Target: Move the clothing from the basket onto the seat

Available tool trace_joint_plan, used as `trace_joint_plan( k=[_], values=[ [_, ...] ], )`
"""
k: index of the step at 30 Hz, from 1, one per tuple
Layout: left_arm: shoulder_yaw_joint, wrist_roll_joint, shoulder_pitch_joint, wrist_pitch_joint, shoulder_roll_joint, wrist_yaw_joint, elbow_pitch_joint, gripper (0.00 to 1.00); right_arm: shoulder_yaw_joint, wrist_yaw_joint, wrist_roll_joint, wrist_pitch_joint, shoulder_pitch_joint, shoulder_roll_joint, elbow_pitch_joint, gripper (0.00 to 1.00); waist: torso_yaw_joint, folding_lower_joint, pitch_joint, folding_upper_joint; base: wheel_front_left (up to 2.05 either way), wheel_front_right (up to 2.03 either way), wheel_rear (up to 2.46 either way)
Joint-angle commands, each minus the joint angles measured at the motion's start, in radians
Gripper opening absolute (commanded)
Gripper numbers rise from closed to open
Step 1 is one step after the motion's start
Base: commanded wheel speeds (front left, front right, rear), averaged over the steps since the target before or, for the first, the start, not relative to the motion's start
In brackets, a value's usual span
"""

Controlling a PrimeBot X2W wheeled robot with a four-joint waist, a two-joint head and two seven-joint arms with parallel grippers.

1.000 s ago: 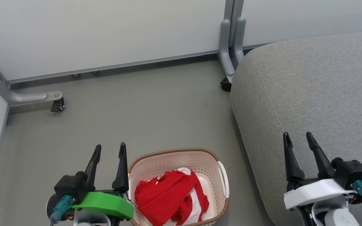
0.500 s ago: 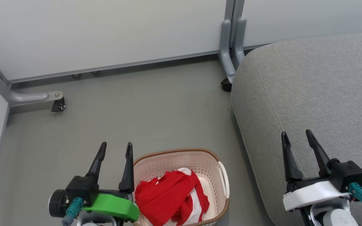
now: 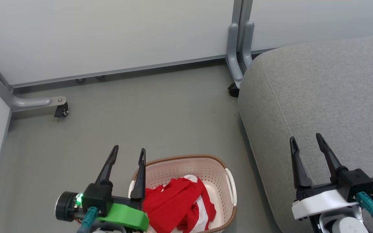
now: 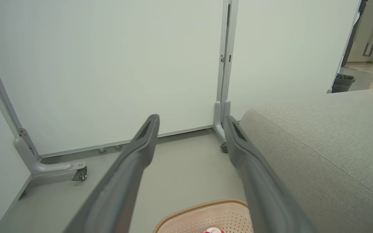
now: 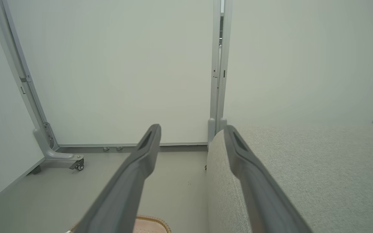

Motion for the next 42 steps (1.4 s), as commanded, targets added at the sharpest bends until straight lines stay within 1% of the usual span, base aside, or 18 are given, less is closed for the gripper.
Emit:
trace_joint_plan(
  k=[1,4,18,24,29,31,37,39,42],
  values=[
    [-0.003,0.018,0.009,-0.006,0.006,0.0,-0.002,1.0,0.002,0.0,-0.021,-0.008,0.01,-0.004,-0.007,1.0,0.0,0.0,-0.001,0.0,0.0,0.0,0.0],
    [-0.007,0.035,0.007,-0.011,0.007,0.002,-0.003,1.0,0.006,0.0,-0.039,-0.013,0.01,-0.005,-0.01,1.0,0.001,0.0,0.001,0.0,0.0,0.0,0.0],
    [-0.013,0.022,0.007,-0.01,0.007,0.001,0.012,1.0,0.01,0.0,-0.042,-0.012,0.012,-0.004,-0.009,1.0,0.002,0.0,0.01,0.0,0.0,0.0,0.0],
    [-0.02,0.034,0.002,-0.01,0.006,-0.008,0.027,1.0,0.01,0.0,-0.046,-0.012,0.009,-0.004,0.013,1.0,0.003,0.0,0.013,0.0,0.0,0.0,0.0],
    [-0.035,0.039,-0.001,-0.01,0.006,-0.016,0.053,1.0,-0.001,0.0,-0.058,-0.012,0.003,-0.004,0.001,1.0,0.002,0.0,0.026,0.0,0.0,0.0,0.0],
    [-0.05,0.044,-0.014,-0.01,0.006,-0.022,0.067,1.0,-0.011,0.0,-0.063,-0.012,-0.005,-0.004,-0.005,1.0,0.0,0.0,0.042,0.0,0.0,0.0,0.0],
    [-0.103,0.059,-0.088,-0.008,0.006,-0.032,0.147,1.0,-0.036,0.0,-0.043,-0.012,-0.054,-0.004,-0.016,1.0,-0.025,0.0,0.149,0.0,0.0,0.0,0.0],
    [-0.121,0.058,-0.129,-0.008,0.006,-0.024,0.192,1.0,-0.06,0.0,-0.025,-0.012,-0.089,-0.004,-0.023,1.0,-0.043,0.0,0.197,0.0,0.0,0.0,0.0],
    [-0.156,0.074,-0.185,-0.008,0.006,-0.032,0.281,1.0,-0.101,0.0,-0.008,-0.012,-0.128,-0.004,-0.035,1.0,-0.068,0.0,0.26,0.0,0.0,0.0,0.0]
  ],
)
